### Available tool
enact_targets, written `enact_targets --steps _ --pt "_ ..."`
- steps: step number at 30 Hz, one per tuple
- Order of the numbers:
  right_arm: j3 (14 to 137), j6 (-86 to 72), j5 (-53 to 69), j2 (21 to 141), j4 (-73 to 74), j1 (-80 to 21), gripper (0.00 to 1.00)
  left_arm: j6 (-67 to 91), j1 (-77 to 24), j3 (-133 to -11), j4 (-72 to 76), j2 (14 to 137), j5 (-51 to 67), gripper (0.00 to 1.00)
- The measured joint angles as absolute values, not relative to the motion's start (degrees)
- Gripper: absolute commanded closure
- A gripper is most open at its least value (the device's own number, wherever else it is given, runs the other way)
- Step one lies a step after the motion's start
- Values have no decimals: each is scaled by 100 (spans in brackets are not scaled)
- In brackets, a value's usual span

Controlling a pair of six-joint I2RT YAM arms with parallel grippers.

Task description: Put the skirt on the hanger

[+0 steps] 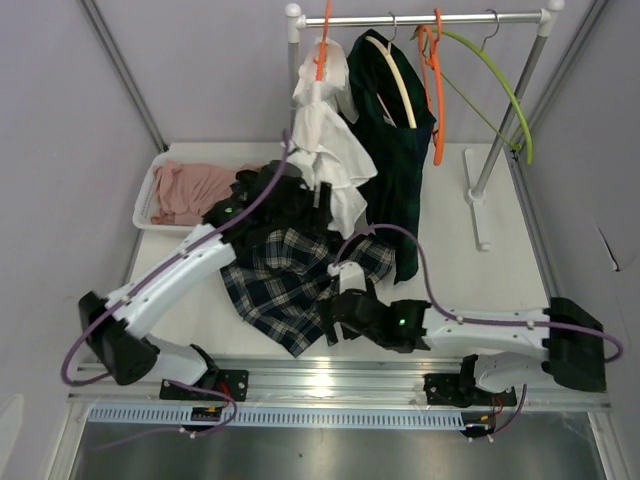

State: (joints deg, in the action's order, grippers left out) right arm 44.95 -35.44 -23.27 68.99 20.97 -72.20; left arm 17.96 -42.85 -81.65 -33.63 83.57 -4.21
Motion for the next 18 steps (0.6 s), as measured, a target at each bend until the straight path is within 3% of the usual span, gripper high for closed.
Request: enact_targets --steps 9,15,18 --pt "5612 -3367 -2508 9321 1562 -8134 5 2078 -3175 -7052 -3538 5857 -1953 20" --pt "6165 -3212 -2550 10191 1433 -8246 6 2154 -2716 -6475 -3736 5411 -2018 20" --pt "6257 -3210 -2578 10427 1422 -8246 12 2156 -2676 -6313 -3817 5443 -1992 20"
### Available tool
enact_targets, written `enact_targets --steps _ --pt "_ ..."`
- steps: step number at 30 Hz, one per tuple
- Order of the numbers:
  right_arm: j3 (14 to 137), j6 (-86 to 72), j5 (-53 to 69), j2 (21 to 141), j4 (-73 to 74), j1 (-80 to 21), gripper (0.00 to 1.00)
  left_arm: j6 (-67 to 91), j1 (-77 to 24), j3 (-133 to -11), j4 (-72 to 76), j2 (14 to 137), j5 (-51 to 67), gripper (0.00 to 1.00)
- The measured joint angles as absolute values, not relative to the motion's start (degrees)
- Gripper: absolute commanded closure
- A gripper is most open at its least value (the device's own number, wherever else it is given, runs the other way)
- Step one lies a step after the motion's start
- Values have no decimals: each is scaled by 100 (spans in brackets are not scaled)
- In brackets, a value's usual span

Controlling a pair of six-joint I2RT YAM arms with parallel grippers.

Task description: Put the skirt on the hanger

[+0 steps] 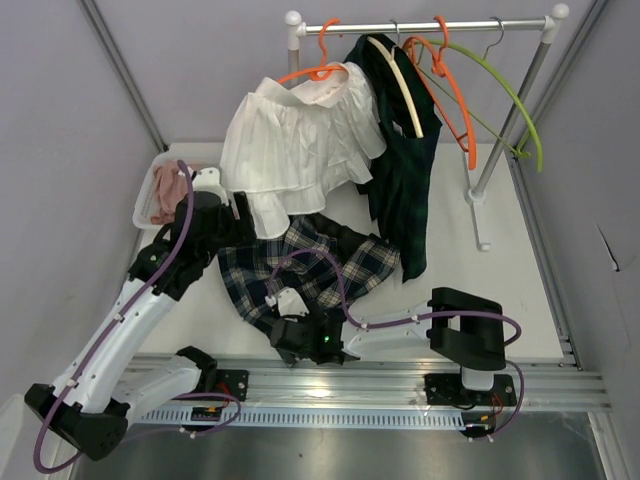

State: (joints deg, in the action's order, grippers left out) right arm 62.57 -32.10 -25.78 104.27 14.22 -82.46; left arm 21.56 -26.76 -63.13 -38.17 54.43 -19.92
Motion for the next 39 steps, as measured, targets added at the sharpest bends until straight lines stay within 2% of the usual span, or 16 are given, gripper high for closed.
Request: enact_targets --steps 1,4,5,7,8,13,23,27,35,39 --pt "6257 -3216 -2593 10464 1433 -8246 15 2154 -2668 -6287 -3844 5443 -1973 20" --pt "6237 -3234 -2622 10512 1437 -8243 36 2150 -2646 -6274 -3848 5441 -1927 20" --pt "6228 -3249 -2637 10512 1431 -8243 50 2145 -2641 -6274 -3848 5435 -1914 19" --pt "6206 -3271 -2714 10506 1431 -8243 63 2141 -2637 -6267 -3841 5422 -1898 19" --pt "6180 -3295 -2764 10486 1435 -8241 74 2132 -2637 -6265 -3837 5415 -1879 19" --pt "5977 -3492 -2982 10055 1798 -8239 92 2027 -2624 -6252 -3815 5395 -1634 18" --pt "5660 -3903 -3365 7981 3166 -7950 95 1737 -2617 -5979 -3551 5133 -805 15" --pt "5660 -4012 -3437 7310 3673 -7671 95 1796 -2617 -5846 -3483 5124 -532 19" --pt "5828 -4010 -3395 6862 4589 -6401 98 2165 -2703 -4705 -3395 4987 -49 22" --pt "6152 -3710 -3194 6814 4720 -5612 98 2213 -3037 -4574 -3363 4958 139 23"
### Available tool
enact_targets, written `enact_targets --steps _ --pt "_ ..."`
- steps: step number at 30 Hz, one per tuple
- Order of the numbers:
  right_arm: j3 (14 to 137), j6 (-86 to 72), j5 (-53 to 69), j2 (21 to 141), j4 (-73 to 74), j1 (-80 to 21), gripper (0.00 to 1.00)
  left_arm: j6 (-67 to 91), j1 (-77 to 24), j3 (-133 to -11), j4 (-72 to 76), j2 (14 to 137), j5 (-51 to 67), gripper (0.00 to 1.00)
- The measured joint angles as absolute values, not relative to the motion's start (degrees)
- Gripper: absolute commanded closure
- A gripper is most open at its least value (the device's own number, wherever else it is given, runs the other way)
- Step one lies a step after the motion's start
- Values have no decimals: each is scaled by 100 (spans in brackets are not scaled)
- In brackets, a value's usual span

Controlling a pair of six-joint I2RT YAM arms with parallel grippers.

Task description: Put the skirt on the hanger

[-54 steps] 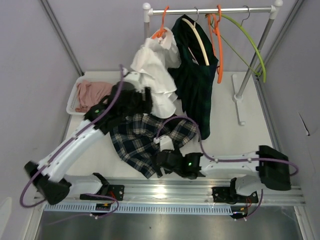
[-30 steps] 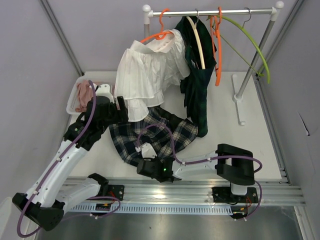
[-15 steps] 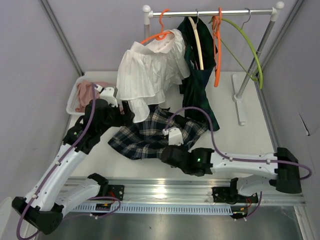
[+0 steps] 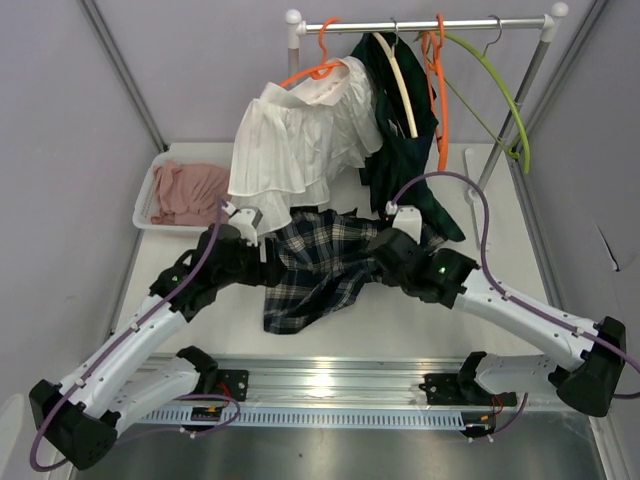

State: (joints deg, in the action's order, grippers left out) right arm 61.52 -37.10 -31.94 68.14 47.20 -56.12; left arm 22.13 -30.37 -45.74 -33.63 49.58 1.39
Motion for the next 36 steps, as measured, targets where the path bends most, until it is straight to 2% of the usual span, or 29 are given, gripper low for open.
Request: enact_targets --steps 11,31,36 --pt "7148 -2794 -2620 7338 4755 -4405 98 1992 -4759 -4567 -3046 5229 -51 17" --pt "7439 -2171 -1852 7634 4685 -3476 100 1922 -5885 -4663 -3387 6980 -1400 19" --pt "7439 -2091 -1747 7634 4678 -3343 100 1973 -6114 -4772 -3404 7474 -1500 23"
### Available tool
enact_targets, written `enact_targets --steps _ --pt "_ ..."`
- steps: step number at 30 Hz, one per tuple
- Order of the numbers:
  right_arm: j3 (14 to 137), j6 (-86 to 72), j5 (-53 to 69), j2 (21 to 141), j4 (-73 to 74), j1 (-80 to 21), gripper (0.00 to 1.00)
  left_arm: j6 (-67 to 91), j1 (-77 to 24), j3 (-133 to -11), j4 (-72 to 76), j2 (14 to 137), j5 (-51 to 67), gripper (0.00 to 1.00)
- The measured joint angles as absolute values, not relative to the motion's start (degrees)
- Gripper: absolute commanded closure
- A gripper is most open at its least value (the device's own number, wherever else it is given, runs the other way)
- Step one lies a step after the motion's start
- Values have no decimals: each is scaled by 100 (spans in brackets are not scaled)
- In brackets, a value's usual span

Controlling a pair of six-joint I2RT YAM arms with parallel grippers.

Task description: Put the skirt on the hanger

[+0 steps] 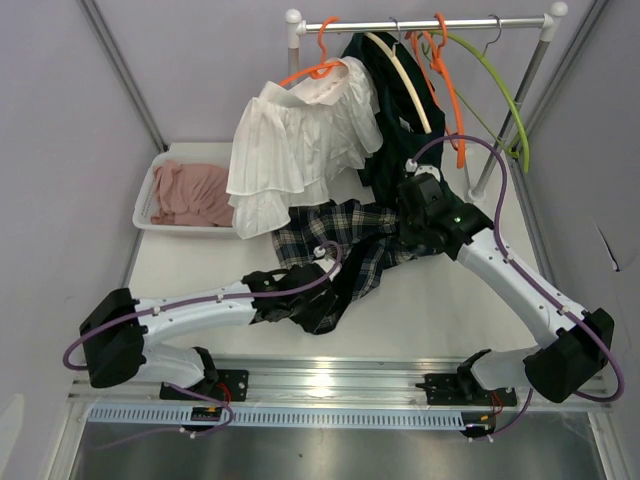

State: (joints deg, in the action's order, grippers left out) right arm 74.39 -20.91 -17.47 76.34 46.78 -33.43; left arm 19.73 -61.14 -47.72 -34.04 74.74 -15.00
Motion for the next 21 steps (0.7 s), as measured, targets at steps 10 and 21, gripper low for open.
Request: enact_targets --steps 10,21 --pt "7439 -2021 -1649 7557 4689 -3205 100 2362 -6484 -4856 -3461 8112 -2231 84" --pt "8044 -1885 -1551 6956 5019 -2995 100 2180 -6497 -6534 -4807 7282 -2976 100"
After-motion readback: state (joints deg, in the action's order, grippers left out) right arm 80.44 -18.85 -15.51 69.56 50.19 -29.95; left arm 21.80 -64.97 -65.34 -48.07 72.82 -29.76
